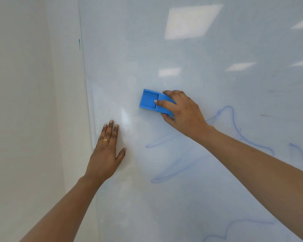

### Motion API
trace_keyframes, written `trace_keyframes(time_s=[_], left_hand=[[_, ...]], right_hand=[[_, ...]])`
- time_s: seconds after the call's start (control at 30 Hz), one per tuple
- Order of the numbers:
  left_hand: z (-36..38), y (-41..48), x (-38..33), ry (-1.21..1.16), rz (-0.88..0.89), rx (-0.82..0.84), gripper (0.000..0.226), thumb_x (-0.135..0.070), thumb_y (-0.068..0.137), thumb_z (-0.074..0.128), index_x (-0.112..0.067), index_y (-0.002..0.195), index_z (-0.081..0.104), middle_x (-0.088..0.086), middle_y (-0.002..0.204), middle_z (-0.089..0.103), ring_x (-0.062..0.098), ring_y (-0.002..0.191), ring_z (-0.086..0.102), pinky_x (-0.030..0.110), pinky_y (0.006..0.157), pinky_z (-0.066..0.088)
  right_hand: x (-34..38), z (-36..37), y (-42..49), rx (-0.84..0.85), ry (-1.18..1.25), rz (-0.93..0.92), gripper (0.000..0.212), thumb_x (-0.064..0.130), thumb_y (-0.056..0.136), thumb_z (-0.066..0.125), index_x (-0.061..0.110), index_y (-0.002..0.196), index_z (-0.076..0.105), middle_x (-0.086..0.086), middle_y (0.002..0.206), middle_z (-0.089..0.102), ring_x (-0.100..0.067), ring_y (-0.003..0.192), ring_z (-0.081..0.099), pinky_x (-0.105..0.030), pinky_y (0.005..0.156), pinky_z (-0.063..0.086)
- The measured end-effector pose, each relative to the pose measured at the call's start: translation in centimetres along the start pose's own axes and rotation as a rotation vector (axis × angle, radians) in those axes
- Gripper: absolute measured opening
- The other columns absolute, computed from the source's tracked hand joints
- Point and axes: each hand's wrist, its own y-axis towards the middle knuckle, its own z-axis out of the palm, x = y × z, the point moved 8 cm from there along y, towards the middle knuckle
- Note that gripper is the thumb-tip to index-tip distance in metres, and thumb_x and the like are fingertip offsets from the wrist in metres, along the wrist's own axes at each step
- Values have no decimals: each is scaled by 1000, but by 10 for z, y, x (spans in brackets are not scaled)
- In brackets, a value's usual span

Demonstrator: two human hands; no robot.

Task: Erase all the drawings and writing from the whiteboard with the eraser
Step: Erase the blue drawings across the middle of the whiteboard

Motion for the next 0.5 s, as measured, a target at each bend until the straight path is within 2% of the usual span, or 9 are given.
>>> trace_keyframes(time_s=[0.17, 0.33, 0.4, 0.5], left_hand=[[4, -7, 1, 1, 0, 22, 79, -54, 82, 22, -16, 149, 4, -9, 155, -7, 3, 141, -12, 25, 110, 11], [7, -18, 1, -20, -6, 47, 81, -54, 81, 22, -16, 150, 4, -9, 155, -9, 3, 141, -13, 24, 109, 13], [8, -21, -2, -25, -8, 48, 77, -49, 86, 32, -15, 149, 3, -9, 155, -10, 4, 141, -13, 23, 108, 15], [10, -24, -4, -40, -29, 71, 76, -27, 92, 52, -14, 149, 2, -9, 154, -12, 6, 141, -12, 24, 108, 16]], right_hand=[[20, 9, 5, -42, 79, 144, 44, 7, 58, 80, 10, 100, 69, -17, 118, 62, -31, 93, 65, -31, 57, 53], [58, 26, -33, -28, 92, 103, 47, 11, 55, 83, 12, 100, 69, -15, 116, 63, -30, 89, 65, -29, 57, 53], [73, 34, -54, 3, 93, 84, 46, 13, 55, 83, 13, 99, 69, -14, 115, 64, -29, 89, 65, -28, 59, 53], [89, 43, -80, 73, 61, 41, 41, 15, 56, 83, 14, 95, 70, -13, 111, 65, -26, 87, 65, -27, 59, 53]])
